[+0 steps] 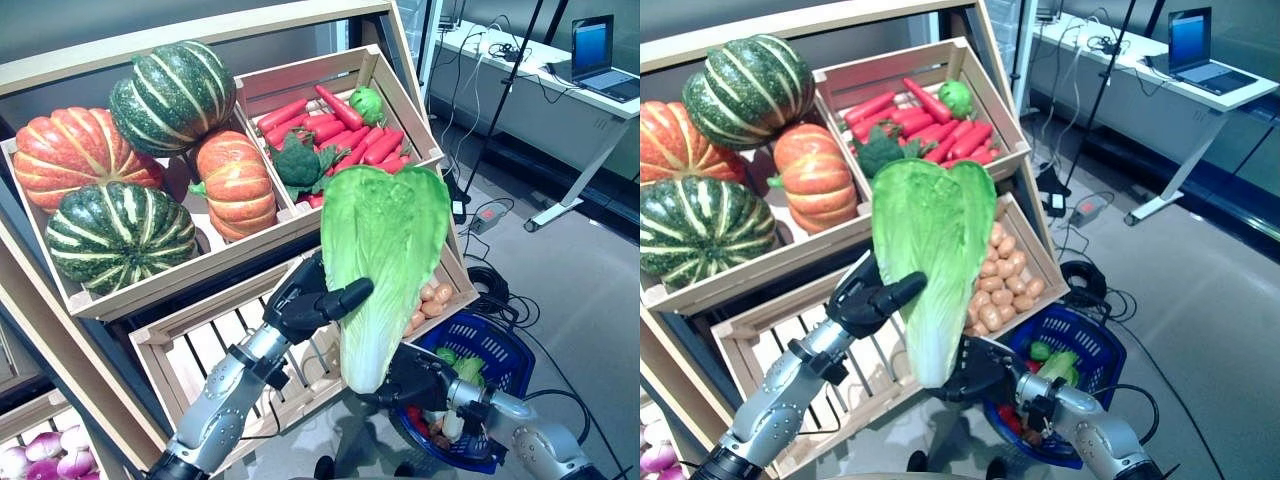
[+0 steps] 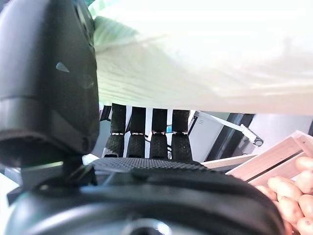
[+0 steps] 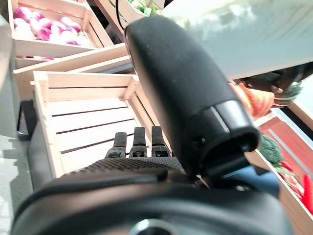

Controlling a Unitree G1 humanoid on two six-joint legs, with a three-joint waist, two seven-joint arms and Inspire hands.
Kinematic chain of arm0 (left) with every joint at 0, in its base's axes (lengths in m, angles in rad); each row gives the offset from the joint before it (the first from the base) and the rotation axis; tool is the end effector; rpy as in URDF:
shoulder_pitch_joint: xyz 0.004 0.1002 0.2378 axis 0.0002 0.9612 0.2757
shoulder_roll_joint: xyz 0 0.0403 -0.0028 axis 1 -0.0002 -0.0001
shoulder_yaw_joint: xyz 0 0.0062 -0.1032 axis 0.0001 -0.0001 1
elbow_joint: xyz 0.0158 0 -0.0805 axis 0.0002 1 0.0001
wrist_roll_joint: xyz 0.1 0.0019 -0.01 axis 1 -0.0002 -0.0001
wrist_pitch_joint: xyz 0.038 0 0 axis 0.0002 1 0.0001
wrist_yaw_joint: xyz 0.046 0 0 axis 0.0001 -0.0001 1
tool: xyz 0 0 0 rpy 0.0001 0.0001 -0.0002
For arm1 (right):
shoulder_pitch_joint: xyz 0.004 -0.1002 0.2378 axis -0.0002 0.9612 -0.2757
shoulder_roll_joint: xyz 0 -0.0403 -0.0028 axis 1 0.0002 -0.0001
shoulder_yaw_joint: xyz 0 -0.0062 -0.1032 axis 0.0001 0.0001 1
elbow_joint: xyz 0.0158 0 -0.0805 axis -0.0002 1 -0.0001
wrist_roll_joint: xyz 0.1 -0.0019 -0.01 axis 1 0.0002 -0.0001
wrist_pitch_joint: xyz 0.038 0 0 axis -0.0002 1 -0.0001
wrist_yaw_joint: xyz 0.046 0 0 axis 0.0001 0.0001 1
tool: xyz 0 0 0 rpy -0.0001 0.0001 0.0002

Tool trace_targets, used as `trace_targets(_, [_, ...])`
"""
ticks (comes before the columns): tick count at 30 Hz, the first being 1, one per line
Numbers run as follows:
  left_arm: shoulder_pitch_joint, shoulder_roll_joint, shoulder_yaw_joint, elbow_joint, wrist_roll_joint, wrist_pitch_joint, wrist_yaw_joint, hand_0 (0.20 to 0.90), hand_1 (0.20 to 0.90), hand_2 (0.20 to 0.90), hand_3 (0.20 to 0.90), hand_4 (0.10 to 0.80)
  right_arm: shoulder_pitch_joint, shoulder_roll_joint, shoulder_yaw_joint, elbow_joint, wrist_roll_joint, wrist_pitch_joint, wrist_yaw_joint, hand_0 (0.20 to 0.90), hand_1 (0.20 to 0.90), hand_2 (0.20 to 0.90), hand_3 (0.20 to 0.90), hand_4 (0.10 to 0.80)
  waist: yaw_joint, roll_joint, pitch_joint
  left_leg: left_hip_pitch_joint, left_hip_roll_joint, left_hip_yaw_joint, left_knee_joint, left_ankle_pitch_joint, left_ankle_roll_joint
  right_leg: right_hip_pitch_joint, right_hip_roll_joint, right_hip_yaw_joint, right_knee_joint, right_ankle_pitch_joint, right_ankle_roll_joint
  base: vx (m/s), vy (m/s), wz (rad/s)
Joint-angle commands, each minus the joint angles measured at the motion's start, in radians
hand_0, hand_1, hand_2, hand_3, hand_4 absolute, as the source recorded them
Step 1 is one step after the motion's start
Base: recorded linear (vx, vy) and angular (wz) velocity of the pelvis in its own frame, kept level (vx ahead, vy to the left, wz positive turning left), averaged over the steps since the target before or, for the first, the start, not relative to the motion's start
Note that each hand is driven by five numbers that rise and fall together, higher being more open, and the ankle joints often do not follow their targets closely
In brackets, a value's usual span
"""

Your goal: Put vegetables into the basket

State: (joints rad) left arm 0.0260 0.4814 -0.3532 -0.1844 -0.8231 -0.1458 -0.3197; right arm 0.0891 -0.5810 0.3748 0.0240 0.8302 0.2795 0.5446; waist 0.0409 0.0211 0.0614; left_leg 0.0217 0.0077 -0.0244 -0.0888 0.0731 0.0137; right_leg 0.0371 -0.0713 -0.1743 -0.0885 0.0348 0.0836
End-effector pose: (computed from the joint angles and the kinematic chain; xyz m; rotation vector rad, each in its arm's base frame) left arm 0.1867 0.1645 0.0669 -0.3937 -0.1148 -0.6683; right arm 0.1637 -0.1970 0.0076 0.3917 0.5504 0.7971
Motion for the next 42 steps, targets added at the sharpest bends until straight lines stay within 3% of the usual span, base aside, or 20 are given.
trace_targets(1, [-0.118, 0.008, -0.049, 0.025, 0.058, -0.082, -0.044, 0.300, 0.300, 0.300, 0.300, 0.400, -0.118, 0.058, -0.002, -0.142, 0.121, -0.142, 0.019, 0.900, 0.900, 0.900, 0.900, 0.800, -0.001, -0.056, -0.069, -0.003, 0.002, 0.008, 0.002, -0.026, -0.013, 0.010, -0.042, 0.021, 0.001, 0.060, 0.018, 0.000, 0.000, 0.00])
trace_targets(11, [-0.151, 0.046, -0.044, 0.028, 0.256, -0.280, 0.087, 0.300, 0.300, 0.300, 0.300, 0.400, -0.116, 0.070, 0.010, -0.136, 0.243, -0.025, 0.074, 0.900, 0.900, 0.900, 0.900, 0.800, -0.001, -0.061, -0.066, -0.002, 0.004, 0.008, 0.002, -0.026, -0.015, 0.012, -0.039, 0.023, 0.001, 0.059, 0.015, 0.000, 0.000, 0.00])
trace_targets(20, [-0.150, 0.071, -0.023, 0.026, 0.336, -0.358, 0.165, 0.300, 0.300, 0.300, 0.300, 0.400, -0.104, 0.068, 0.007, -0.143, 0.282, 0.006, 0.091, 0.900, 0.900, 0.900, 0.900, 0.800, 0.000, -0.063, -0.062, -0.003, 0.002, 0.001, 0.002, -0.027, -0.016, 0.010, -0.037, 0.023, 0.001, 0.058, 0.013, 0.000, 0.000, 0.00])
trace_targets(26, [-0.148, 0.073, -0.025, 0.033, 0.309, -0.344, 0.164, 0.300, 0.300, 0.300, 0.300, 0.400, -0.104, 0.065, 0.004, -0.152, 0.288, 0.008, 0.082, 0.900, 0.900, 0.900, 0.900, 0.800, -0.002, -0.064, -0.060, -0.001, 0.003, 0.002, 0.002, -0.029, -0.016, 0.012, -0.036, 0.025, 0.001, 0.056, 0.013, 0.000, 0.000, 0.00])
trace_targets(34, [-0.139, 0.027, -0.044, 0.056, 0.222, -0.285, 0.140, 0.300, 0.300, 0.300, 0.300, 0.400, -0.115, 0.084, 0.007, -0.154, 0.292, 0.005, 0.081, 0.900, 0.900, 0.900, 0.900, 0.800, -0.003, -0.066, -0.057, 0.003, 0.002, 0.000, 0.002, -0.030, -0.014, 0.014, -0.036, 0.028, 0.001, 0.057, 0.013, 0.000, 0.000, 0.00])
trace_targets(42, [-0.115, -0.030, -0.062, 0.087, 0.058, -0.211, 0.077, 0.300, 0.300, 0.300, 0.300, 0.400, -0.141, 0.125, -0.003, -0.171, 0.335, -0.078, 0.090, 0.900, 0.900, 0.900, 0.900, 0.800, -0.003, -0.067, -0.057, 0.004, 0.003, 0.003, 0.002, -0.032, -0.012, 0.014, -0.036, 0.031, 0.001, 0.057, 0.012, 0.000, 0.000, 0.00])
